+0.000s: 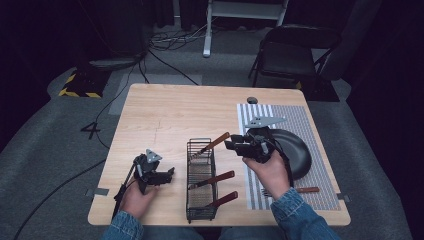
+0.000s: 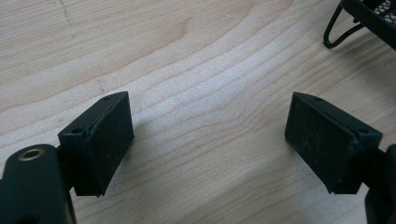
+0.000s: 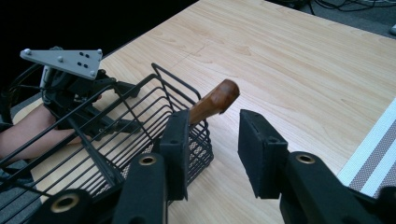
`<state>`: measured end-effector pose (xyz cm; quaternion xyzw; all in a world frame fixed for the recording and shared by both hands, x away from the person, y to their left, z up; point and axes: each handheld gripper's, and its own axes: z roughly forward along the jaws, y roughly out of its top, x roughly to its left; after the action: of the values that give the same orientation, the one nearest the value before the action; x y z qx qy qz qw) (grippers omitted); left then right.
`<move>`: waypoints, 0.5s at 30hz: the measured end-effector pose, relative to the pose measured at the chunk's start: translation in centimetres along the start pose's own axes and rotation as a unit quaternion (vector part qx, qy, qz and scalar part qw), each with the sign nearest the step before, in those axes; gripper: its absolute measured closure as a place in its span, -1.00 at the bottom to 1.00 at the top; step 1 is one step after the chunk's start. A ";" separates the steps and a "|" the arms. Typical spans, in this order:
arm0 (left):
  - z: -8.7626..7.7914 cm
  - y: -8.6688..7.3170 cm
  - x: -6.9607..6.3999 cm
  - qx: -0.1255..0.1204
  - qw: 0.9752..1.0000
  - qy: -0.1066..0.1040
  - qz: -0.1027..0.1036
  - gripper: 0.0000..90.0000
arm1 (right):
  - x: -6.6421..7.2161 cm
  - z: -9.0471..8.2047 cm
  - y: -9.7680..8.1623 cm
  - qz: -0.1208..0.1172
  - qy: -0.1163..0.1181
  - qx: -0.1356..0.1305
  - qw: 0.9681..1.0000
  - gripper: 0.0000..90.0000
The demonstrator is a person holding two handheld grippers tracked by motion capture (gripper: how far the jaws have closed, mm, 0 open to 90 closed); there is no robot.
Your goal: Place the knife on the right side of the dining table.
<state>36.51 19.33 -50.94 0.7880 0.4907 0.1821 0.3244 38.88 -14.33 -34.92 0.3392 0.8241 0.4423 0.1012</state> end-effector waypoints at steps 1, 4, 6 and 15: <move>0.0 0.0 0.0 0.000 1.000 0.000 0.000 -0.65 | -0.1 0.1 0.1 0.002 -0.001 0.001 1.000 0.44; 0.0 0.0 0.0 0.000 1.000 0.000 0.000 -0.65 | -0.3 0.5 0.5 0.010 0.007 0.004 1.000 0.47; 0.0 0.0 0.0 0.000 1.000 0.000 0.000 -0.65 | -0.3 0.8 0.6 0.011 0.009 0.008 1.000 0.47; 0.0 0.0 0.0 0.000 1.000 0.000 0.000 -0.65 | -0.2 1.5 0.9 0.018 0.018 0.014 1.000 0.52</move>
<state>36.51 19.33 -50.94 0.7880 0.4906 0.1821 0.3243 40.19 -13.14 -35.17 0.3475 0.8257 0.4382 0.0739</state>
